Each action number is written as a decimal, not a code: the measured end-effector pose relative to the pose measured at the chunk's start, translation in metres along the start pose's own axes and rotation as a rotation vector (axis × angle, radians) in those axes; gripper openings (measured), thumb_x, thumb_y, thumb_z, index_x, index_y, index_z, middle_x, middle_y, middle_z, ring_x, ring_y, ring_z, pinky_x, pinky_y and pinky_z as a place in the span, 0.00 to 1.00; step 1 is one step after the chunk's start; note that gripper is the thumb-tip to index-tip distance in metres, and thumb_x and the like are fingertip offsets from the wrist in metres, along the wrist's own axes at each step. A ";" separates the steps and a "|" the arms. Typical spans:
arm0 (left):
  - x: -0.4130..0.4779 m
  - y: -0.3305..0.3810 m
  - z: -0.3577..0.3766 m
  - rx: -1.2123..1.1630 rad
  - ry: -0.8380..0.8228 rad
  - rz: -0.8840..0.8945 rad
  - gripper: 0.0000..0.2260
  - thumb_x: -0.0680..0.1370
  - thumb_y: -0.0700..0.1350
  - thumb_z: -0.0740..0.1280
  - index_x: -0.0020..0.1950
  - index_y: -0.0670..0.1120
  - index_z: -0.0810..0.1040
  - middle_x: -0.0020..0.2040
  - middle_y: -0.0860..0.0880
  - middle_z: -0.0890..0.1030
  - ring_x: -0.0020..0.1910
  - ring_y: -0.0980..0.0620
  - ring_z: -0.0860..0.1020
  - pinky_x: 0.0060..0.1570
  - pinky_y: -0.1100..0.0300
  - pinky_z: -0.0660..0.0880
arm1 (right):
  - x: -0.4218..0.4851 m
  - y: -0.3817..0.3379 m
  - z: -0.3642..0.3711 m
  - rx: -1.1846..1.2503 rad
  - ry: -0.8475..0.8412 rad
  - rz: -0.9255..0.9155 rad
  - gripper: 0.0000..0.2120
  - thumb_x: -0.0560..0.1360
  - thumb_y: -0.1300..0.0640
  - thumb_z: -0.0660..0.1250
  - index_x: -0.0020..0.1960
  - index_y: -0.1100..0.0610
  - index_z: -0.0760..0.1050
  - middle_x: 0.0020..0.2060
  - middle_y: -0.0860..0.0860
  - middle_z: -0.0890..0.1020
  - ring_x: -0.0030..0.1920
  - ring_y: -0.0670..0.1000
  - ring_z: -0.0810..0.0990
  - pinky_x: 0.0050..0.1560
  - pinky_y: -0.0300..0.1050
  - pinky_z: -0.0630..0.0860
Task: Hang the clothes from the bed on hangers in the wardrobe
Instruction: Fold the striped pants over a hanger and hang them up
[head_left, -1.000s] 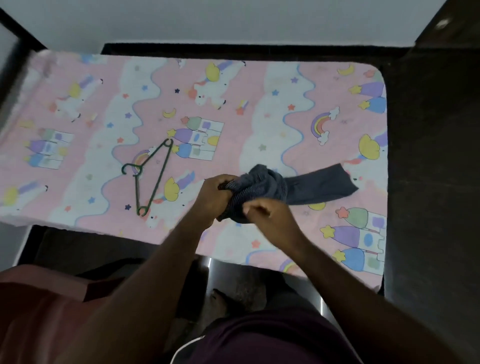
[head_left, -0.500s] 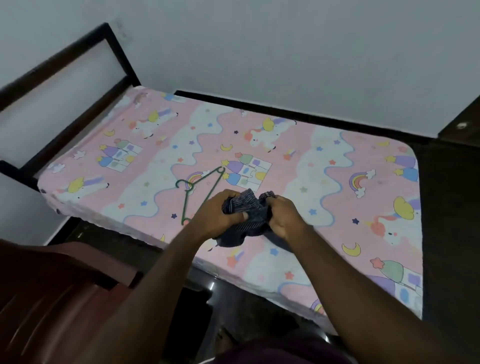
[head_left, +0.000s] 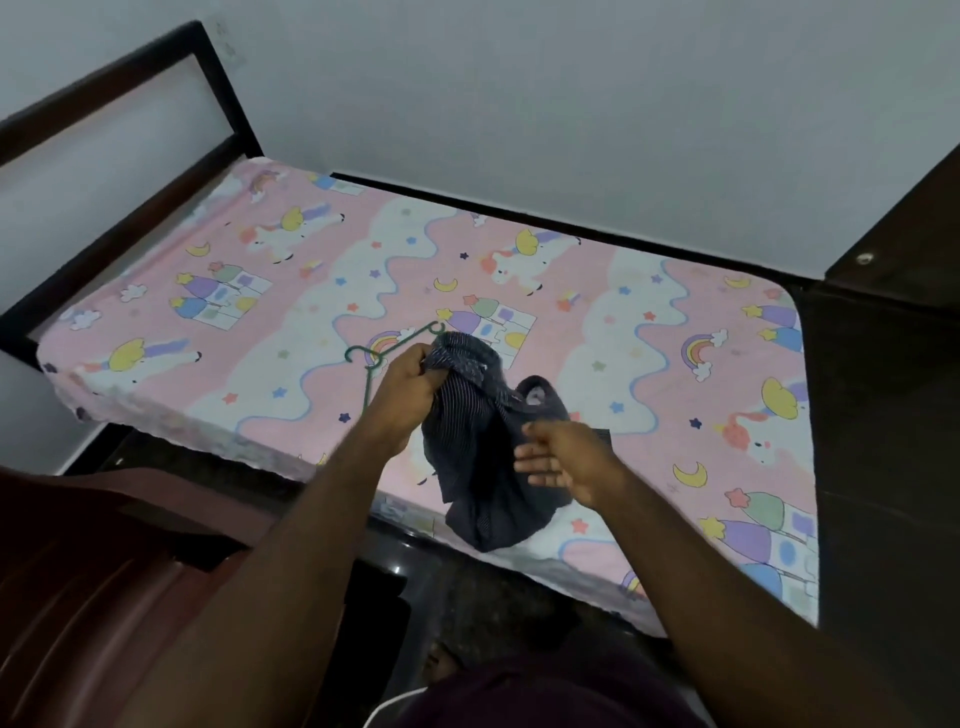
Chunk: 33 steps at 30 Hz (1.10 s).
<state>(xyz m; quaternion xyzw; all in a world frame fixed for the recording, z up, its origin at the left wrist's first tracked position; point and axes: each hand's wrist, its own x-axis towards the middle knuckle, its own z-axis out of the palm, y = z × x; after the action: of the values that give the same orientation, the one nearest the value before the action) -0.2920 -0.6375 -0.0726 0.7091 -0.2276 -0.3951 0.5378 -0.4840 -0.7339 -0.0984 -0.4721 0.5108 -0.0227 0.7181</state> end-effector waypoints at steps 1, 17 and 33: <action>-0.003 0.006 0.002 -0.007 -0.015 0.005 0.08 0.80 0.33 0.61 0.52 0.44 0.76 0.53 0.41 0.81 0.57 0.38 0.79 0.60 0.41 0.74 | -0.001 0.007 -0.002 -0.047 0.013 -0.001 0.05 0.80 0.57 0.63 0.49 0.57 0.76 0.41 0.54 0.82 0.39 0.53 0.82 0.39 0.44 0.76; -0.033 0.106 0.022 -0.070 -0.068 0.158 0.07 0.67 0.43 0.61 0.32 0.41 0.70 0.28 0.50 0.72 0.29 0.52 0.72 0.33 0.63 0.69 | 0.059 -0.066 -0.025 -0.262 -0.113 -0.020 0.33 0.73 0.36 0.68 0.67 0.60 0.70 0.58 0.61 0.76 0.47 0.63 0.82 0.40 0.54 0.82; -0.072 0.109 0.007 0.778 0.097 0.190 0.09 0.74 0.42 0.70 0.38 0.48 0.71 0.32 0.49 0.74 0.31 0.53 0.69 0.34 0.57 0.66 | 0.098 -0.031 0.007 -0.701 -0.260 0.106 0.09 0.78 0.57 0.67 0.45 0.64 0.73 0.37 0.60 0.77 0.34 0.57 0.78 0.48 0.56 0.82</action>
<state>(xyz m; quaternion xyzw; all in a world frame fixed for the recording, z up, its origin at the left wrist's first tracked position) -0.3291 -0.6224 0.0522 0.8535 -0.3989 -0.1940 0.2734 -0.4181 -0.7969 -0.1457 -0.6613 0.4156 0.2509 0.5719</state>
